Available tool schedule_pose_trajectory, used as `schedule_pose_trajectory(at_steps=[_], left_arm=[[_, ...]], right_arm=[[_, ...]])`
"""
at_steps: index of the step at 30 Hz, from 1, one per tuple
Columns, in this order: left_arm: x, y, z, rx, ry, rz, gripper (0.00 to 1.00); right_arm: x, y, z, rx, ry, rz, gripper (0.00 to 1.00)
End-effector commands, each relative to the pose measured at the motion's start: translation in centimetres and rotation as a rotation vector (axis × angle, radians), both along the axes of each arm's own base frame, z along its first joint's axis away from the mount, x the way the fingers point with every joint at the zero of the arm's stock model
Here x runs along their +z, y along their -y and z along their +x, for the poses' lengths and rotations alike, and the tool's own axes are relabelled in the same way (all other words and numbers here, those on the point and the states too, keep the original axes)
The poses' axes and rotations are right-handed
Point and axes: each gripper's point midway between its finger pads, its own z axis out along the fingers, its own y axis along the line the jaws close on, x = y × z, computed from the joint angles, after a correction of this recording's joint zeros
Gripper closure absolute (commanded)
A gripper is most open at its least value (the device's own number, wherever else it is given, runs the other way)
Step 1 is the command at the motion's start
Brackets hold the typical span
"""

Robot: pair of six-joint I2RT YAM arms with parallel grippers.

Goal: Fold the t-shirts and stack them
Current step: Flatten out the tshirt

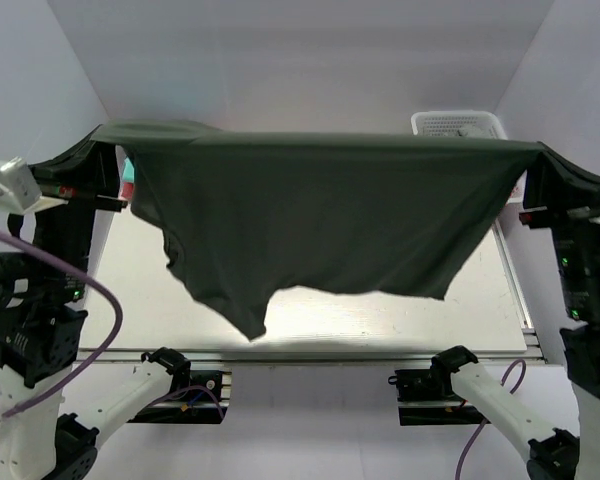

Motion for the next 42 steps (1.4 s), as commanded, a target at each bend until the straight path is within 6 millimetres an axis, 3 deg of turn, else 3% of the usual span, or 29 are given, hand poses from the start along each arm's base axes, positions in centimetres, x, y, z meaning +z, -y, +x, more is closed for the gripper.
schedule_pose_trajectory(at_steps=[1, 5, 10, 11, 13, 19, 20, 22, 23, 25, 26, 27, 28, 29, 30, 31, 32, 33, 35, 36, 38, 39, 41, 42], left_arm=[[0.9, -0.3, -2.0, -0.028, 0.038, 0.013, 1.00], [0.9, 0.6, -3.1, -0.101, 0.054, 0.035, 1.00], [-1.9, 1.5, -0.4, -0.086, -0.012, 0.029, 1.00], [-3.3, 1.5, 0.8, -0.064, -0.051, 0.018, 1.00], [-4.7, 1.8, 2.8, -0.031, -0.091, 0.015, 1.00], [-14.4, 1.1, 10.9, 0.208, -0.354, -0.042, 1.00], [-17.3, 1.9, 12.9, 0.227, -0.428, -0.024, 1.00], [-19.6, 2.4, 14.9, 0.257, -0.473, -0.026, 1.00], [-21.6, 2.8, 15.9, 0.271, -0.506, -0.006, 1.00], [-25.0, 4.0, 18.4, 0.287, -0.574, 0.027, 1.00], [-26.1, 4.2, 19.2, 0.302, -0.595, 0.027, 1.00], [-27.4, 4.4, 20.0, 0.320, -0.625, 0.027, 1.00], [-30.2, 4.6, 21.4, 0.359, -0.687, 0.056, 1.00], [-31.3, 4.4, 22.2, 0.388, -0.710, 0.058, 1.00], [-32.3, 4.5, 22.9, 0.406, -0.731, 0.063, 1.00], [-34.1, 5.2, 24.2, 0.412, -0.764, 0.088, 1.00], [-34.7, 5.1, 25.0, 0.424, -0.772, 0.090, 1.00], [-35.6, 4.9, 25.7, 0.437, -0.790, 0.098, 1.00], [-36.0, 5.2, 27.2, 0.437, -0.792, 0.096, 1.00], [-37.7, 5.2, 28.3, 0.444, -0.821, 0.112, 1.00], [-37.8, 5.3, 29.9, 0.446, -0.817, 0.104, 1.00], [-37.6, 5.2, 30.8, 0.443, -0.814, 0.108, 1.00], [-39.7, 5.4, 32.5, 0.449, -0.842, 0.131, 1.00], [-39.0, 5.6, 33.7, 0.431, -0.824, 0.127, 1.00]], right_arm=[[0.6, 1.1, -2.5, 0.001, 0.042, 0.012, 1.00], [-0.4, 1.3, -3.0, 0.010, 0.035, 0.044, 1.00], [-1.6, 1.7, -2.1, -0.018, 0.023, 0.080, 1.00], [-3.5, 1.3, -0.5, -0.035, -0.025, 0.078, 1.00], [-5.0, 1.3, 1.4, -0.071, -0.047, 0.092, 1.00], [-13.4, 2.3, 8.9, -0.276, -0.255, 0.246, 1.00], [-15.9, 1.9, 10.2, -0.295, -0.296, 0.230, 1.00], [-18.1, 1.7, 12.2, -0.342, -0.348, 0.218, 1.00], [-20.8, 1.4, 14.3, -0.394, -0.414, 0.196, 1.00], [-23.3, 2.5, 15.6, -0.498, -0.458, 0.206, 1.00], [-26.2, 1.9, 17.5, -0.528, -0.524, 0.159, 1.00], [-26.9, 2.0, 18.1, -0.552, -0.536, 0.157, 1.00], [-27.7, 2.2, 18.7, -0.572, -0.552, 0.149, 1.00], [-30.3, 1.9, 20.3, -0.598, -0.615, 0.103, 1.00], [-30.3, 2.0, 20.9, -0.603, -0.620, 0.106, 1.00], [-31.7, 2.3, 21.9, -0.625, -0.654, 0.086, 1.00], [-33.0, 2.1, 22.8, -0.633, -0.682, 0.067, 1.00], [-32.6, 2.0, 23.5, -0.627, -0.677, 0.070, 1.00], [-34.0, 2.3, 24.9, -0.635, -0.713, 0.045, 1.00], [-35.7, 2.0, 26.1, -0.635, -0.751, 0.016, 1.00], [-35.8, 2.3, 27.4, -0.630, -0.760, 0.011, 1.00], [-37.3, 2.0, 28.5, -0.633, -0.790, -0.009, 1.00], [-36.4, 1.7, 30.2, -0.593, -0.779, -0.025, 1.00], [-37.6, 1.9, 31.0, -0.602, -0.800, -0.049, 1.00]])
